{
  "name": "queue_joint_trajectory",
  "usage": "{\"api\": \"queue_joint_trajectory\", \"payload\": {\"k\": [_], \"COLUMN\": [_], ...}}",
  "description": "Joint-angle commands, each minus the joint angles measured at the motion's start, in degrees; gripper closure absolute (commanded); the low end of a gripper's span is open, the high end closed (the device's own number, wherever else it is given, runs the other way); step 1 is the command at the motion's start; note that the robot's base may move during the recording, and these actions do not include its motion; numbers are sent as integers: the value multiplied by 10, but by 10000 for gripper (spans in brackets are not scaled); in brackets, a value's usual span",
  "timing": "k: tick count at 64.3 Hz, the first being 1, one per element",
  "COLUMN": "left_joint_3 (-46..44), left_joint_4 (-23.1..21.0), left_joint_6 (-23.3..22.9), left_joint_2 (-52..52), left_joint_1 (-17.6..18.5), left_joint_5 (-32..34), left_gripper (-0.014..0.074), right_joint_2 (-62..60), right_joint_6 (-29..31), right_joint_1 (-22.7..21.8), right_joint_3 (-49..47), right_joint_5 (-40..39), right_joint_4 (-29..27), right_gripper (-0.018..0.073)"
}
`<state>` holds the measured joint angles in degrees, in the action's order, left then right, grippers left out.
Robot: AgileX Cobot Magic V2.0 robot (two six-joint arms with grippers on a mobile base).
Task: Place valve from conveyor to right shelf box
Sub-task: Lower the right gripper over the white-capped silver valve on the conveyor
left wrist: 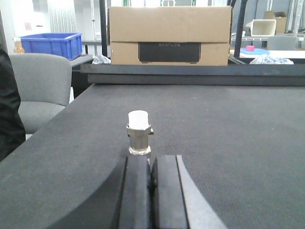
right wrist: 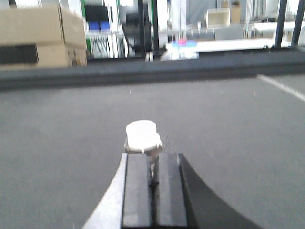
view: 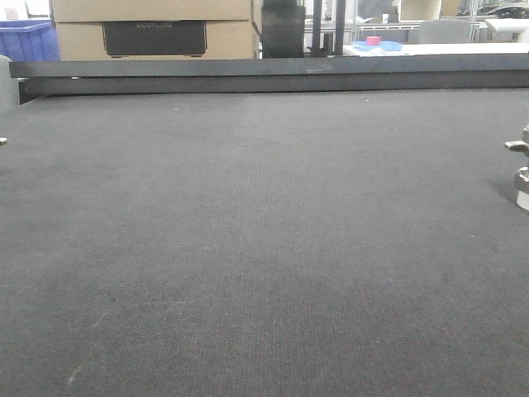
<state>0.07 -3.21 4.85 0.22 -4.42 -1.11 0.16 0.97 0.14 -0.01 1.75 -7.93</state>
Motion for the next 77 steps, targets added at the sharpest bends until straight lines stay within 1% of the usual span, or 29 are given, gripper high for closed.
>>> {"api": "queue_joint_trajectory", "payload": {"k": [1, 7, 12, 14, 16, 20, 24, 29, 33, 34, 38, 39, 40, 43, 44, 45, 46, 47, 48, 52, 55, 60, 61, 64, 68, 72, 77], "left_joint_3": [-1, -1, -1, -1, -1, -25, -67, -125, -175, -192, -239, -248, -257, -287, -298, -306, -313, -320, -330, -354, -370, -390, -395, -404, -418, -428, -440], "left_joint_4": [-4, -7, -8, -9, -9, -9, -9, -9, -9, -8, -2, -2, 0, 6, 7, 9, 9, 9, 9, 9, 9, 9, 6, 5, 1, -2, -2], "left_joint_6": [1, 1, 1, 1, 1, 1, 1, 1, 1, 1, 1, 1, 1, 1, 1, 1, 1, 1, 1, 1, 1, 1, 1, 1, 1, 1, 1], "left_joint_2": [-2, -2, -2, -2, -2, -2, -2, 11, 40, 47, 82, 91, 99, 134, 143, 151, 160, 168, 180, 217, 243, 280, 289, 304, 323, 338, 356], "left_joint_1": [0, 0, 0, 0, 0, 0, 0, 0, 0, 0, 1, 1, 1, 1, 1, 1, 1, 1, 1, 1, 1, 1, 2, 4, 16, 28, 47], "left_joint_5": [31, 78, 127, 137, 133, 109, 68, -1, -54, -66, -120, -128, -135, -154, -159, -163, -167, -172, -175, -179, -179, -180, -180, -180, -180, -180, -180], "left_gripper": [708, 708, 708, 708, 708, 708, 708, 708, 708, 708, 705, 701, 692, 650, 635, 617, 598, 578, 544, 421, 299, 153, 115, 44, 0, -1, 14], "right_joint_2": [-2, -2, -2, -2, -2, -2, -2, -2, 12, 19, 46, 53, 65, 88, 96, 108, 116, 125, 133, 173, 199, 238, 244, 270, 310, 358, 432], "right_joint_6": [-1, -1, -1, -1, -1, -1, -1, -1, -1, -1, -1, -1, -1, -1, -1, -1, -1, -1, -1, -1, -1, -1, -1, -1, -1, -1, 7], "right_joint_1": [1, 1, 1, 1, 1, 1, 1, 1, 1, 1, 1, 1, 1, 1, 1, 1, 1, 1, 1, 1, 1, 1, 1, 1, 1, 1, 1], "right_joint_3": [0, 0, 0, 0, -5, -35, -79, -132, -171, -183, -212, -222, -228, -248, -254, -262, -267, -271, -276, -290, -295, -299, -301, -313, -348, -397, -473], "right_joint_5": [-26, -30, -61, -66, -62, -42, -9, 32, 58, 65, 79, 79, 80, 80, 80, 80, 80, 80, 80, 80, 78, 52, 48, 51, 84, 143, 242], "right_joint_4": [-6, -6, -7, -7, -7, -7, -7, -7, -7, -7, -7, -7, -7, -7, -7, -7, -7, -7, -7, 9, 24, 46, 47, 47, 47, 47, 50], "right_gripper": [712, 712, 712, 712, 712, 712, 712, 696, 630, 584, 482, 432, 398, 257, 239, 175, 160, 115, 102, -18, -10, -10, -10, -10, -10, -10, -10]}}
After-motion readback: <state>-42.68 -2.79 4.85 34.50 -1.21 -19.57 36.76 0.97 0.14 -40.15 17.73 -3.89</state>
